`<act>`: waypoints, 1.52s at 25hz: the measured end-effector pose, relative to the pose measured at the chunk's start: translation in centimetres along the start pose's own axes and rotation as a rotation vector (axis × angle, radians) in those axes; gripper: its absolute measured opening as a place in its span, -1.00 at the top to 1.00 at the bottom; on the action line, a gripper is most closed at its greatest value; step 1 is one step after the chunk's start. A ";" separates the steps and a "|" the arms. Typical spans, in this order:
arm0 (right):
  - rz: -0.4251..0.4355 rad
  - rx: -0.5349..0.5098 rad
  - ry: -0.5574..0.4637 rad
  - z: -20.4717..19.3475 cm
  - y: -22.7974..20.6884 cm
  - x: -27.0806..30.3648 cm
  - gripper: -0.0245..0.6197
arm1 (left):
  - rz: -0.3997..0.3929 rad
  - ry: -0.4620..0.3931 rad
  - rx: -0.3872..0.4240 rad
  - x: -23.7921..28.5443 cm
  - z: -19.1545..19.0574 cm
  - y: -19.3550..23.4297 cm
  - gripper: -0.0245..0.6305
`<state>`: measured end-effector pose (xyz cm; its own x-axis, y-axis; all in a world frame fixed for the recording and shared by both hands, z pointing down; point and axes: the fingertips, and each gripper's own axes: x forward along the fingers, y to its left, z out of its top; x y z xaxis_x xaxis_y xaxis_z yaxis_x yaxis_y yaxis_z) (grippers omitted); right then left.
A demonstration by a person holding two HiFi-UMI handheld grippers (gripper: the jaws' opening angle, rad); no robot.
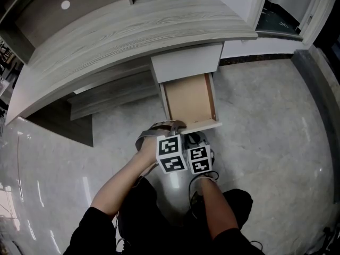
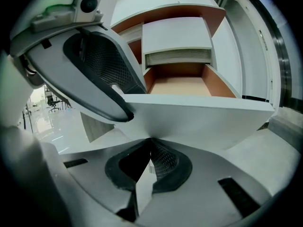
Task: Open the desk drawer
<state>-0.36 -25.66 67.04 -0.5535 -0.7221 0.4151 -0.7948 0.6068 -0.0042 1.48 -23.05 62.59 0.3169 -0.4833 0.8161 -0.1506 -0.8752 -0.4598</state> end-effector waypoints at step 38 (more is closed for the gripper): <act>-0.019 -0.023 0.055 -2.0 1.1 -0.8 0.90 | 0.286 -0.342 -0.455 -6.7 -5.6 0.8 0.91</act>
<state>-0.33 -23.72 68.51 -0.5236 -0.7145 0.4641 -0.7988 0.6011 0.0243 -6.01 -20.60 58.72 0.4752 -0.7303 0.4907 -0.6323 -0.6713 -0.3867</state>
